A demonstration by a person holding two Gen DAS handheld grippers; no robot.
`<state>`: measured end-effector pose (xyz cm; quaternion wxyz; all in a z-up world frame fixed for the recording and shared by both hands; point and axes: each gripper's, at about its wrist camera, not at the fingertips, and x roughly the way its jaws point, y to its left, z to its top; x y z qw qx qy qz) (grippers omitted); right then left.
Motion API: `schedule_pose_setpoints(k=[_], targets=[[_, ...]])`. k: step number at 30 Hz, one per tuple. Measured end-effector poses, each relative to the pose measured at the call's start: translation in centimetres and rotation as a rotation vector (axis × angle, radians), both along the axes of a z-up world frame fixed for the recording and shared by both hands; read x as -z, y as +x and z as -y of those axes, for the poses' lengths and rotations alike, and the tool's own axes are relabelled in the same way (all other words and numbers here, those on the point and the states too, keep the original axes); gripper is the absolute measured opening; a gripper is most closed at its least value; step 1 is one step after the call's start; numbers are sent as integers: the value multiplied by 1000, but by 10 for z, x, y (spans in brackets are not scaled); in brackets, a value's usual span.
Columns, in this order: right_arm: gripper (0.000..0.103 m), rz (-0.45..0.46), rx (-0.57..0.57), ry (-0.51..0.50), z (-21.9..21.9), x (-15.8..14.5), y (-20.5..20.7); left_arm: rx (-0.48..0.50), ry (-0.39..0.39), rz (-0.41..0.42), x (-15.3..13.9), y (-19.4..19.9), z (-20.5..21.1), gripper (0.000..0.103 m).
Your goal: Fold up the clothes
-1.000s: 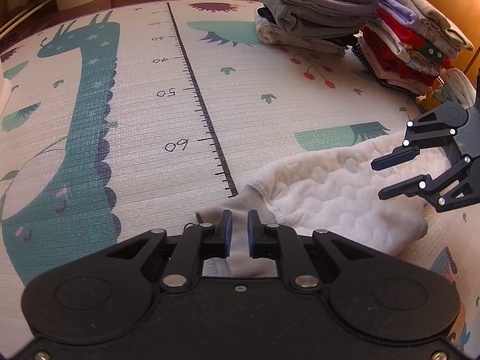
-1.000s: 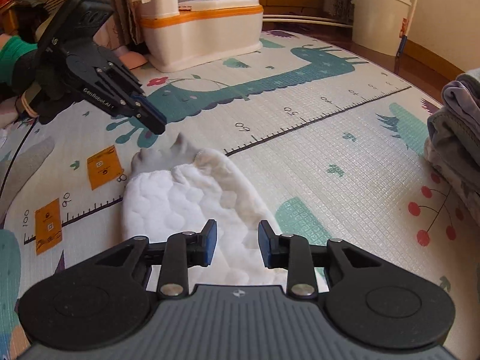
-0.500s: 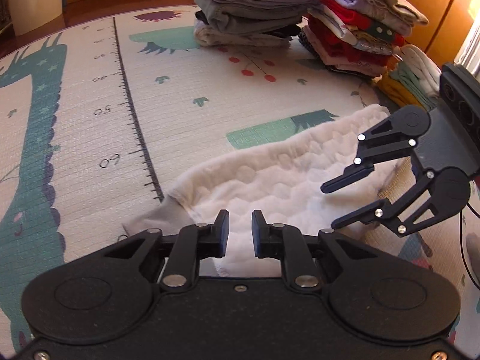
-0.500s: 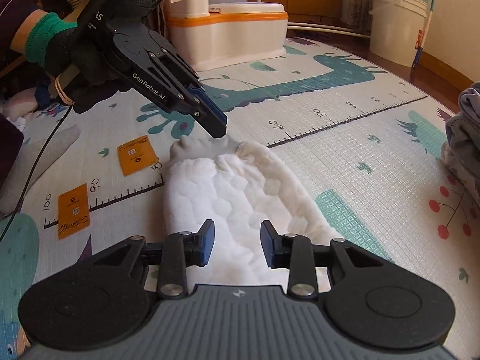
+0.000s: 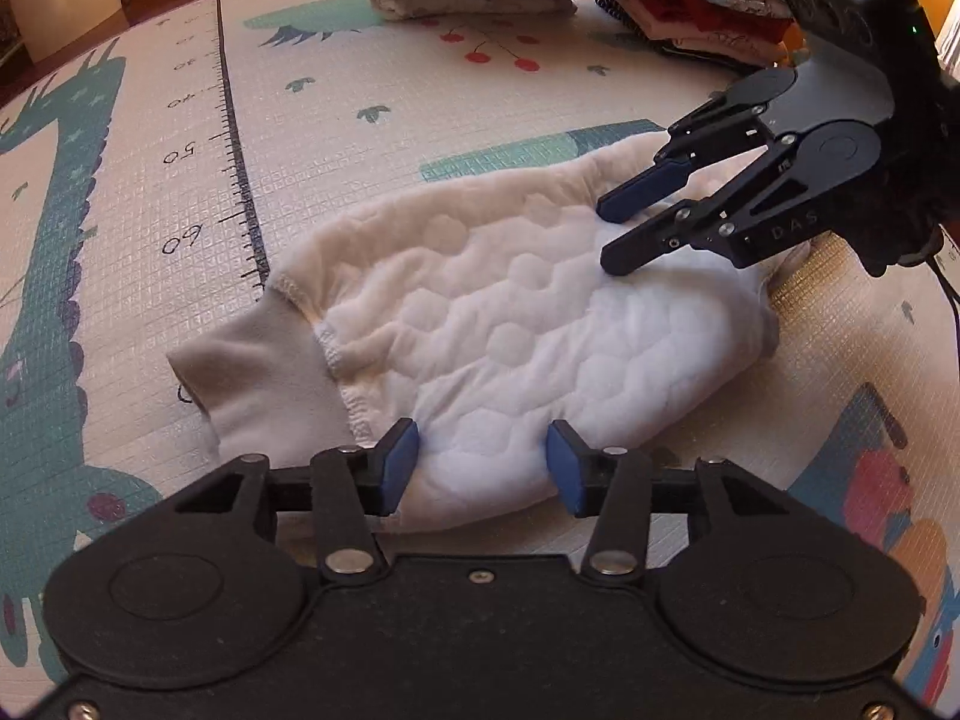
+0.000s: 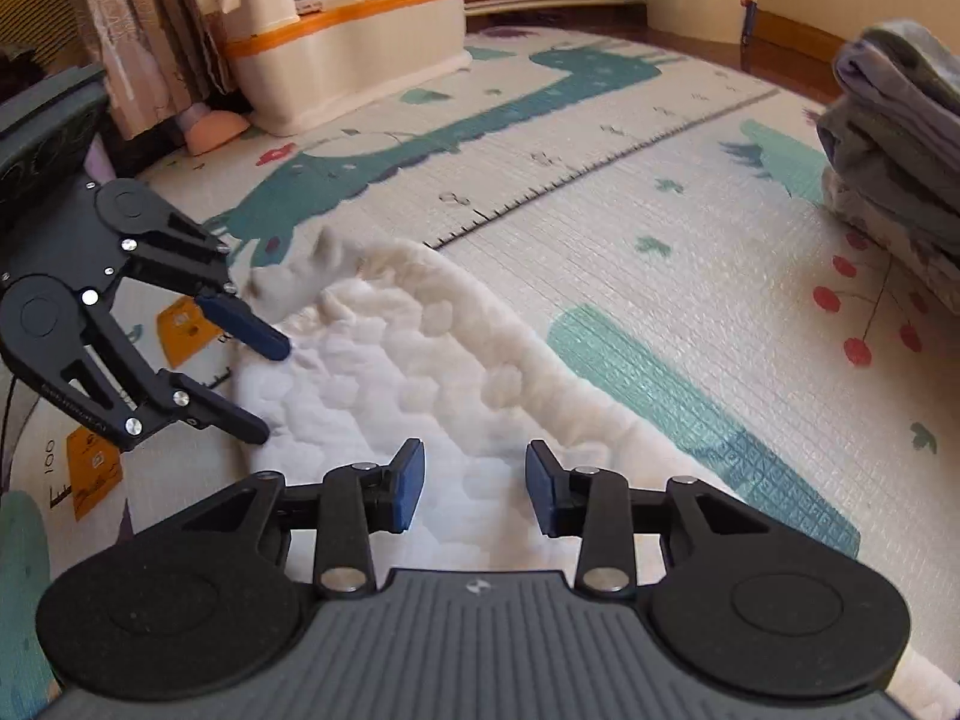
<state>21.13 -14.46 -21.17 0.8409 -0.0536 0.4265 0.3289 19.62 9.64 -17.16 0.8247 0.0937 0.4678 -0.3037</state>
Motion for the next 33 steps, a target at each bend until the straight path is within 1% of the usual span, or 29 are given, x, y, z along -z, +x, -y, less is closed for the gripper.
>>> schedule_pose_setpoints(k=[2, 3, 4, 5, 7, 9, 11, 12, 13, 14, 15, 17, 19, 20, 21, 22, 26, 28, 31, 33], targets=[[38, -33, 15, -2, 7, 9, 9, -66, -1, -22, -9, 3, -6, 47], [38, -30, 14, -9, 8, 5, 7, -100, -2, -33, -13, 5, -10, 47], [38, -23, 19, 10, 12, -1, 4, -133, -3, -44, -18, 6, -13, 47], [38, -17, 24, 28, 16, -7, 0, -186, -17, -69, -23, 10, -20, 47], [38, -5, 35, 36, 28, -14, -8, -310, -61, -128, -28, 17, -37, 47], [39, 1, 42, 31, 38, -15, -14, -421, -131, -203, -19, 15, -51, 47], [38, -2, 59, 27, 48, -14, -16, -563, -194, -222, -4, 8, -59, 47], [38, -4, 73, 27, 52, -12, -16, -634, -242, -240, 5, 4, -63, 47], [38, -7, 83, 23, 55, -10, -16, -703, -318, -277, 15, 0, -68, 47], [38, -9, 85, 10, 56, -6, -15, -794, -399, -282, 25, -9, -72, 47], [38, -21, 87, -4, 57, -2, -15, -879, -466, -264, 31, -20, -75, 47], [39, -59, 100, -8, 60, 11, -12, -1005, -605, -249, 46, -45, -80, 47], [39, -45, 105, 4, 60, 14, -14, -1119, -723, -223, 63, -70, -83, 47], [39, -39, 106, 5, 60, 15, -16, -1160, -773, -223, 72, -79, -83, 47], [39, -38, 107, 8, 60, 15, -17, -1191, -805, -229, 80, -84, -83, 47], [40, -43, 107, 17, 62, 16, -16, -1207, -838, -213, 85, -88, -83, 47], [39, -65, 109, 53, 68, 17, -13, -1221, -930, -164, 95, -81, -86, 47], [39, -75, 110, 67, 71, 17, -11, -1210, -938, -140, 95, -75, -87, 47], [39, -98, 126, 91, 74, 17, -8, -1187, -915, -113, 97, -67, -81, 39], [39, -110, 137, 107, 75, 18, -6, -1167, -917, -96, 99, -63, -78, 38]])
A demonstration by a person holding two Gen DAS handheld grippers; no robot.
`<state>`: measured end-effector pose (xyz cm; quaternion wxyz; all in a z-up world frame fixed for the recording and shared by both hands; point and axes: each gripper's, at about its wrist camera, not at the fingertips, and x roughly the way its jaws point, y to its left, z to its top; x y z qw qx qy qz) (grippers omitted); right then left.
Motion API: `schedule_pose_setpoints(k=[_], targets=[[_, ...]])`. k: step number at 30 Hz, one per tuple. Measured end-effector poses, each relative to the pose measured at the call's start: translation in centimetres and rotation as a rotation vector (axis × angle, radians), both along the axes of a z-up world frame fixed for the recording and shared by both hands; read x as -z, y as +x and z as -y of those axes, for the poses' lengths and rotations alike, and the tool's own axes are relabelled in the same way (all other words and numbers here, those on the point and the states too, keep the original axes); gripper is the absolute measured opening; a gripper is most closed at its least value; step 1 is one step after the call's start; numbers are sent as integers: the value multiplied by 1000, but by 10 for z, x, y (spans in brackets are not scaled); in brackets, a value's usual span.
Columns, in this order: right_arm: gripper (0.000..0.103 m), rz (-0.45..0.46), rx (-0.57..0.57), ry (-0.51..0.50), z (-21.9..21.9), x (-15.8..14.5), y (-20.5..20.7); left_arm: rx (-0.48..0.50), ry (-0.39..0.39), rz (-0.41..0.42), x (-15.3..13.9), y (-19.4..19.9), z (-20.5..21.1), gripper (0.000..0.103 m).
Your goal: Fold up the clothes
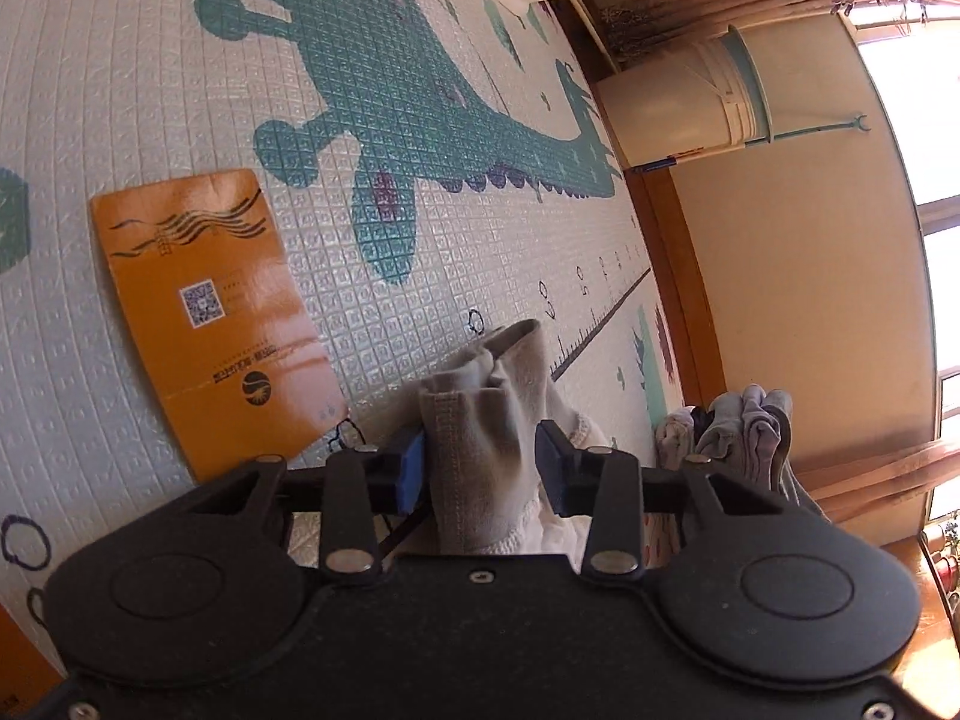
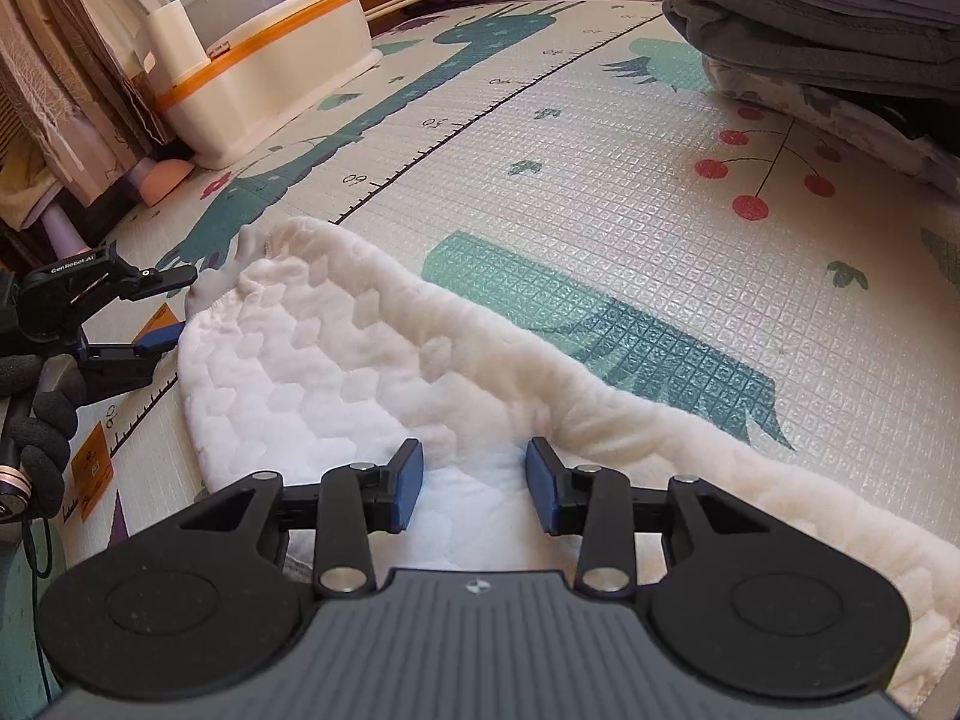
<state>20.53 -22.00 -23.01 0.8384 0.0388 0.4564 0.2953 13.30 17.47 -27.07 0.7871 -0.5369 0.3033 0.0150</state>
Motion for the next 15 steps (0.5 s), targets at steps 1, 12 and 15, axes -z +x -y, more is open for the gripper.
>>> schedule_pose_setpoints(k=[1, 12, 15], targets=[[39, -4, 5, 7, 1, 0, 1, 9, 12, 8, 0, 1, 2, 38], [39, -8, 38, 13, -2, 0, -2, 15, 10, -9, 6, 12, 10, 14], [39, -18, 38, -13, -6, -6, -1, -1, 30, -5, 1, 12, 3, 7]])
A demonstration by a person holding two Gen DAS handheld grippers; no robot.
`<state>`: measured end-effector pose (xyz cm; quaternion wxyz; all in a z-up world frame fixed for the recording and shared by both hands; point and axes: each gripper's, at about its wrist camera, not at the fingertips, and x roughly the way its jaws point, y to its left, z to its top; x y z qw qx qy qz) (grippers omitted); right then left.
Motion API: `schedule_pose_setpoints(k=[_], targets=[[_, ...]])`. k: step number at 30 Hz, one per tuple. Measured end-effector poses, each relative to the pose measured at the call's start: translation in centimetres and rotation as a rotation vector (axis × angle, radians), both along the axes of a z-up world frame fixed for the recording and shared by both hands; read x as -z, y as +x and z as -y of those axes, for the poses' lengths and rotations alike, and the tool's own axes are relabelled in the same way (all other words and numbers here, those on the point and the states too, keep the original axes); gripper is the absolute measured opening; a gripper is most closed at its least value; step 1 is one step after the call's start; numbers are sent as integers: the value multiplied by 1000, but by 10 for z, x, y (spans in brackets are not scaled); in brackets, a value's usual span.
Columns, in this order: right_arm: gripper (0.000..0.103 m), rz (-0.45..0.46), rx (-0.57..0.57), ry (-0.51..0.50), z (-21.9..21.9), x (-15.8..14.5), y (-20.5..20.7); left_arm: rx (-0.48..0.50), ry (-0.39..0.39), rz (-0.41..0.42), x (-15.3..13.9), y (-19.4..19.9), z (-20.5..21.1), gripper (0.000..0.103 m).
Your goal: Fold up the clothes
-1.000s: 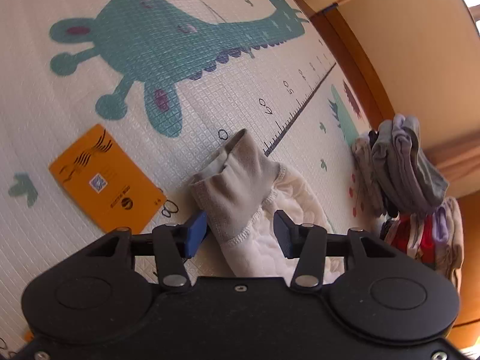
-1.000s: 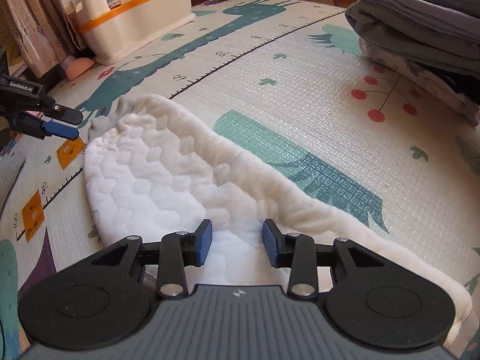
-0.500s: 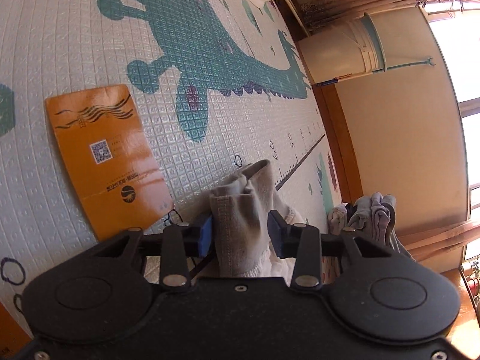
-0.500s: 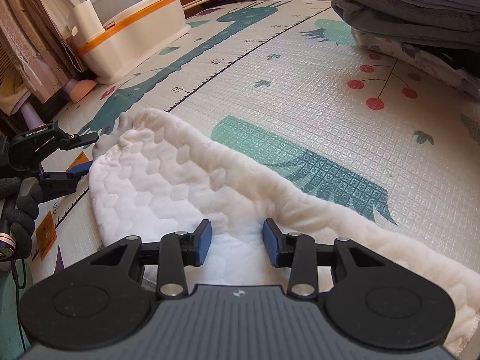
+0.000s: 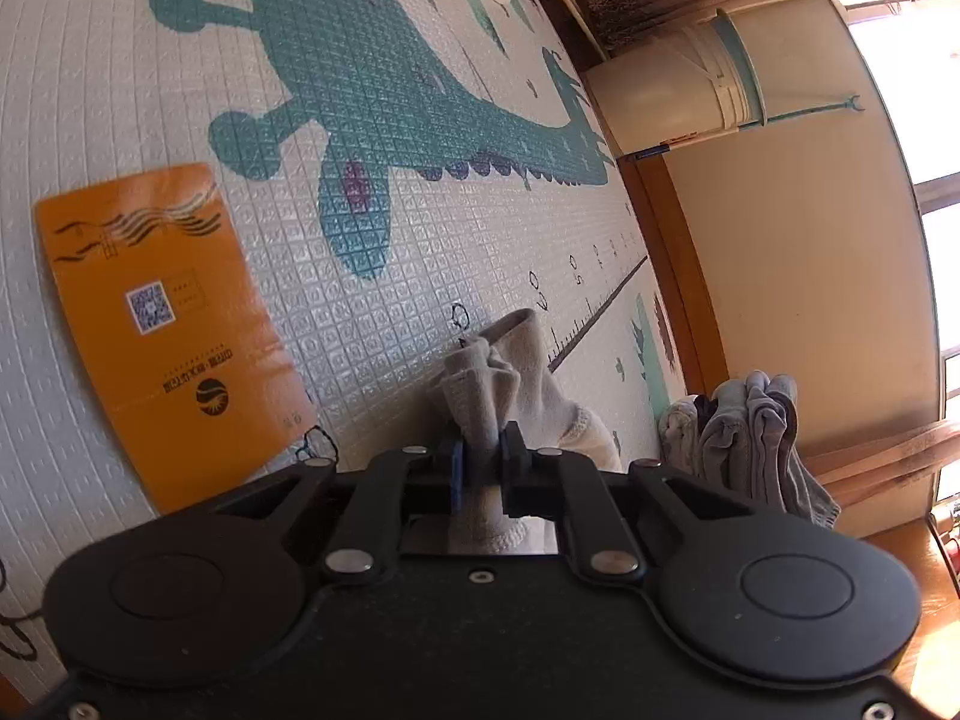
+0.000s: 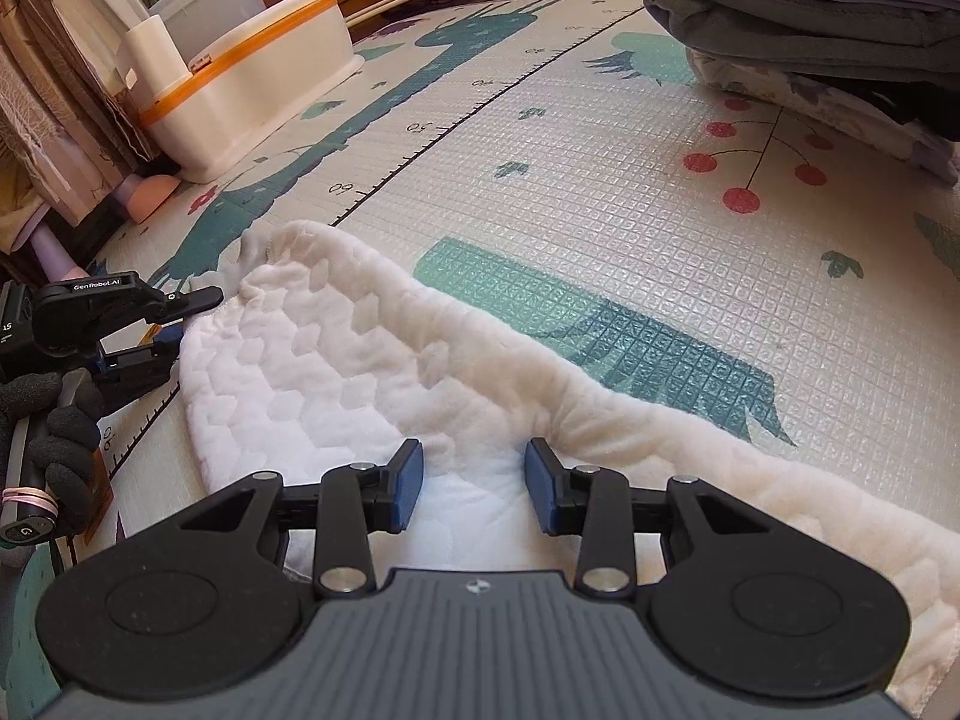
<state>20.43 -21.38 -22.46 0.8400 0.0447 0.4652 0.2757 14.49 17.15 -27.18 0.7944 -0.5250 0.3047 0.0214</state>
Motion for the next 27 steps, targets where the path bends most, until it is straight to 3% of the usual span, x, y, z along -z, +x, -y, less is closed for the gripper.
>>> schedule_pose_setpoints(k=[6, 10, 17, 20, 27], targets=[[39, 100, -30, -6, 4, -32, -16, -67, 50, 24, -15, 5, -26, 6], [37, 131, -51, -29, 17, -37, -28, -93, 98, 63, -29, 8, -41, 6], [31, -26, -10, 43, 34, -9, -28, 41, 189, 296, -93, 7, -4, 6], [31, -107, 56, 153, 47, 2, -21, 124, 203, 399, -118, 7, 26, 6], [26, -265, 208, 376, 79, 22, -11, 345, 223, 522, -138, 9, 100, 6]])
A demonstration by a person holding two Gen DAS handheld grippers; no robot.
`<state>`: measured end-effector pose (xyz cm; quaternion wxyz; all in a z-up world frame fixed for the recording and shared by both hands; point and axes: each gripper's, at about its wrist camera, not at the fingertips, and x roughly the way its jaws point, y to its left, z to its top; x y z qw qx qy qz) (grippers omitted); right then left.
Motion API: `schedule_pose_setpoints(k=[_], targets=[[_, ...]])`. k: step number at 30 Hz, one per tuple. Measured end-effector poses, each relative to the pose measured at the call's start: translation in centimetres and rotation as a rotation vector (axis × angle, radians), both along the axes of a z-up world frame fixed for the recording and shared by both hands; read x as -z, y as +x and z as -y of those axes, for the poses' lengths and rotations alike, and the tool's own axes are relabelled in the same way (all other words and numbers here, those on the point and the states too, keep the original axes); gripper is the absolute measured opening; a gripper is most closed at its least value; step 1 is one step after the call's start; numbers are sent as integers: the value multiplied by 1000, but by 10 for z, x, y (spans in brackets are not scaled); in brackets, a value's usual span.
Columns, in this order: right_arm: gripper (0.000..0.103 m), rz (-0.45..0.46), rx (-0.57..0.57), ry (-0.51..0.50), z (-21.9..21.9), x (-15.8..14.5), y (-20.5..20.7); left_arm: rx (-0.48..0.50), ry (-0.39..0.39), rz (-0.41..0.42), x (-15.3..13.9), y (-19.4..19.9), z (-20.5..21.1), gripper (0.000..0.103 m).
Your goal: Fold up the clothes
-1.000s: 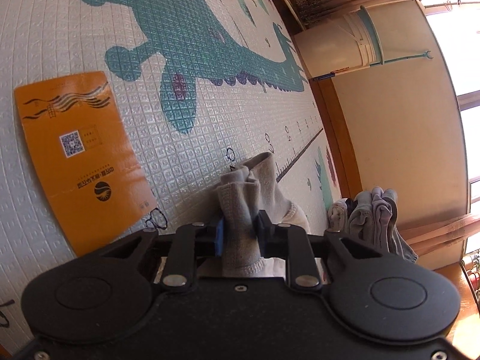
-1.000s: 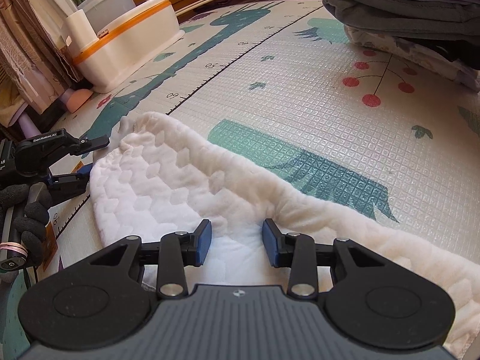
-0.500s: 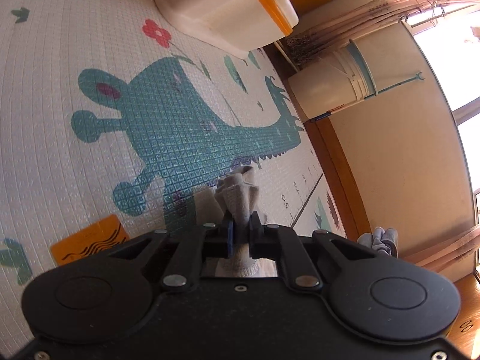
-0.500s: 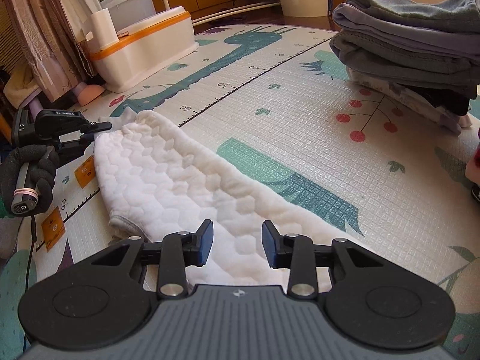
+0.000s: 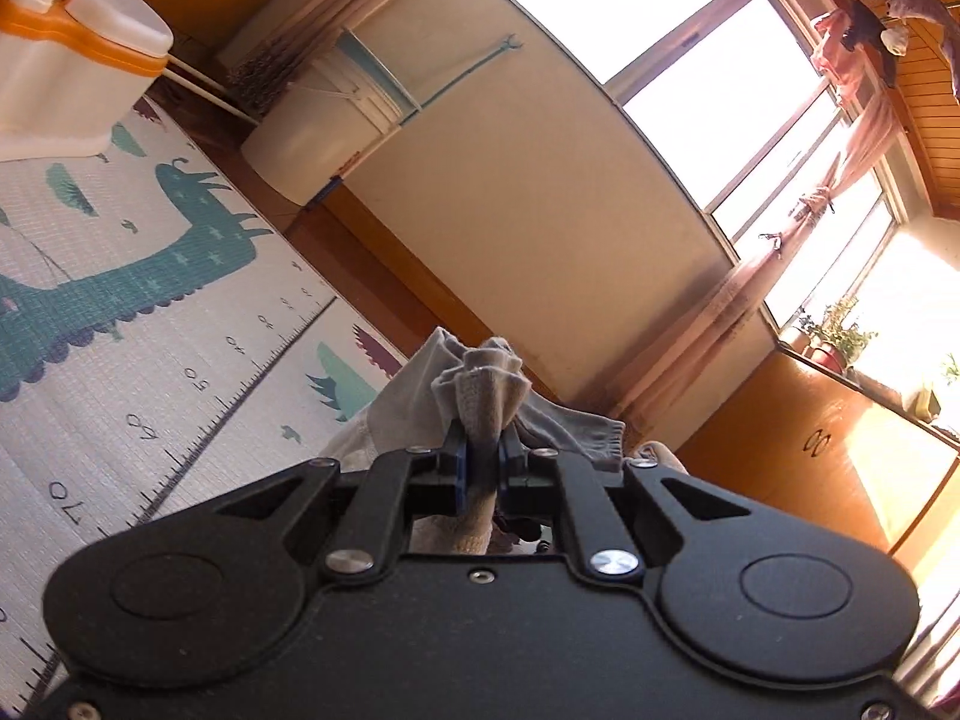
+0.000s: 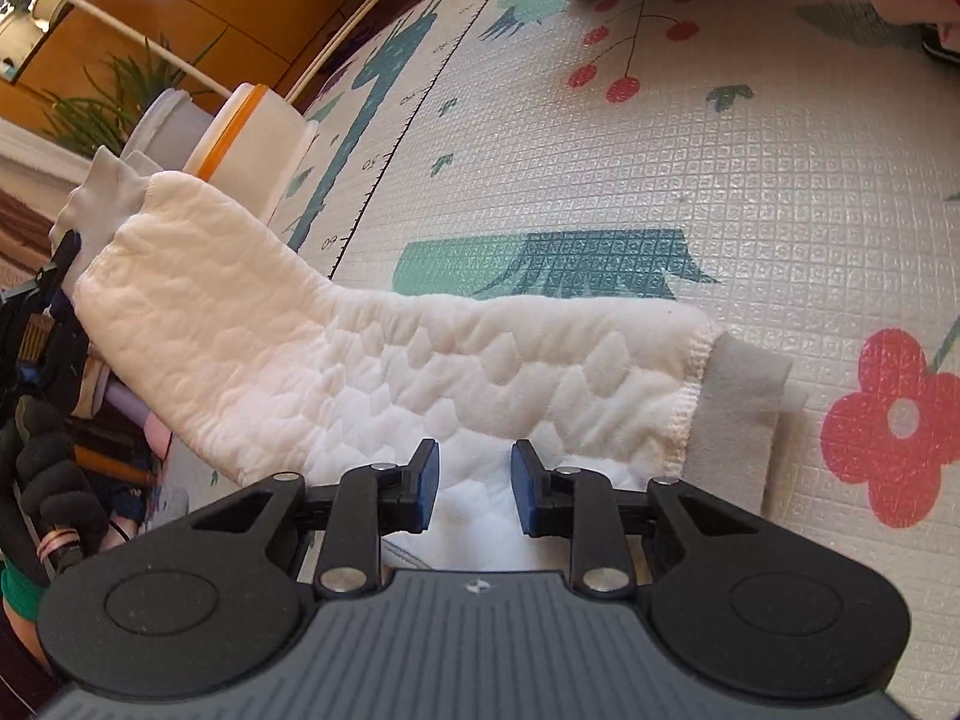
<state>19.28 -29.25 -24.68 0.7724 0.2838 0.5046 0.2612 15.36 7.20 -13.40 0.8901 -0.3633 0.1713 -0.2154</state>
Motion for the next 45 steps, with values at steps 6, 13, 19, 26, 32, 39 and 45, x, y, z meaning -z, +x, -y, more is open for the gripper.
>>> schedule_pose_setpoints(k=[6, 13, 19, 26, 32, 39, 45], targets=[[28, -72, 100, 157, 22, 8, 1, 122, 78, 35, -2, -1, 62, 6], [28, -63, 257, 270, 72, -4, -3, 231, 514, 153, 8, -26, 163, 6], [35, -47, 362, 318, 112, -13, -16, 327, 829, 276, 41, -56, 233, 6], [39, -82, 453, 366, 137, -3, -34, 388, 1216, 435, 91, -82, 277, 6], [39, -19, 392, 271, 134, -15, -31, 436, 1439, 529, 130, -98, 290, 13], [39, 119, 277, 86, 119, -39, -27, 544, 1289, 509, 99, -109, 266, 58], [38, 311, 125, -151, 78, -65, -30, 287, 862, 153, 50, -54, 179, 42]])
